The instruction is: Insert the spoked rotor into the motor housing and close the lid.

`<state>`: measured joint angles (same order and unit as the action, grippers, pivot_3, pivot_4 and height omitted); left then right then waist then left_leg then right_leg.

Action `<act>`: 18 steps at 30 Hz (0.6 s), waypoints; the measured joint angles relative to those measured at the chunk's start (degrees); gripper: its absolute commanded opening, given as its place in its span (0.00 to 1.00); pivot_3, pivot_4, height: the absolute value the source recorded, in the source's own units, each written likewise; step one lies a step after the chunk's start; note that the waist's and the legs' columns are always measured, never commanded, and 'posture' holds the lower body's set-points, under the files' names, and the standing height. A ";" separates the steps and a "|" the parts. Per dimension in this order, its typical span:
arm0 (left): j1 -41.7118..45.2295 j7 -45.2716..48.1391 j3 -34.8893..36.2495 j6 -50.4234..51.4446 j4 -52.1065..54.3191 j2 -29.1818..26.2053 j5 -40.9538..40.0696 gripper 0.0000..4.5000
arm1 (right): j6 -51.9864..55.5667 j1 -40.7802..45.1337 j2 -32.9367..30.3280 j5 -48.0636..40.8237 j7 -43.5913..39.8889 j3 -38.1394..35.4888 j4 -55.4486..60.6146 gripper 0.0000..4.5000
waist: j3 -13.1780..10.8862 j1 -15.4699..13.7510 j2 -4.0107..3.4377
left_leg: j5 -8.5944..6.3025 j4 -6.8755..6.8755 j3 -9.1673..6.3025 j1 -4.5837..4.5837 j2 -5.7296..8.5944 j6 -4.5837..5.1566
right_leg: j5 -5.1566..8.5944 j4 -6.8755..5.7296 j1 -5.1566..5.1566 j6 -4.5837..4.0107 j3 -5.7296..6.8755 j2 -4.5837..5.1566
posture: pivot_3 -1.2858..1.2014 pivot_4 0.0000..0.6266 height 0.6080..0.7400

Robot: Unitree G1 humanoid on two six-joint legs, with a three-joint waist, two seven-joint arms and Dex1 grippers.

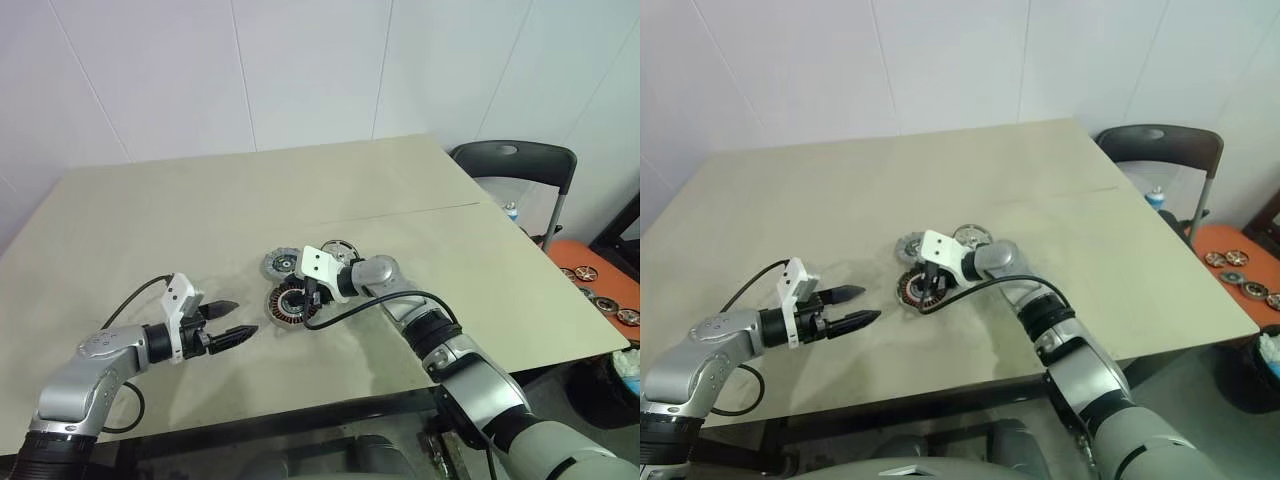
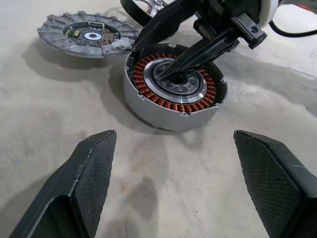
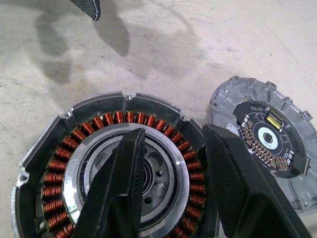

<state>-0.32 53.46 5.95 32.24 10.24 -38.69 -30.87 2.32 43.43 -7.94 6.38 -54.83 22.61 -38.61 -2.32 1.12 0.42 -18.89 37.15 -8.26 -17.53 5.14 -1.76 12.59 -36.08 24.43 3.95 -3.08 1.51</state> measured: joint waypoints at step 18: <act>0.33 -0.50 0.23 0.00 0.62 -0.01 -0.86 0.90 | 12.90 0.70 3.34 -9.62 -1.66 -7.77 3.02 0.43 | 0.00 -0.08 -0.01 | 0.00 -0.04 0.00 -0.03 0.00 0.00 | 0.00 0.02 0.02 0.00 -0.01 0.00 | 0.52 0.00 1.00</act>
<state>0.01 52.96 6.17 32.24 10.86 -38.69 -31.73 15.22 44.12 -4.60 -3.24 -56.48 14.84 -35.59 -2.32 1.04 0.40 -18.90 37.11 -8.26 -17.55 5.14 -1.76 12.60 -36.06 24.46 3.95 -3.08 1.51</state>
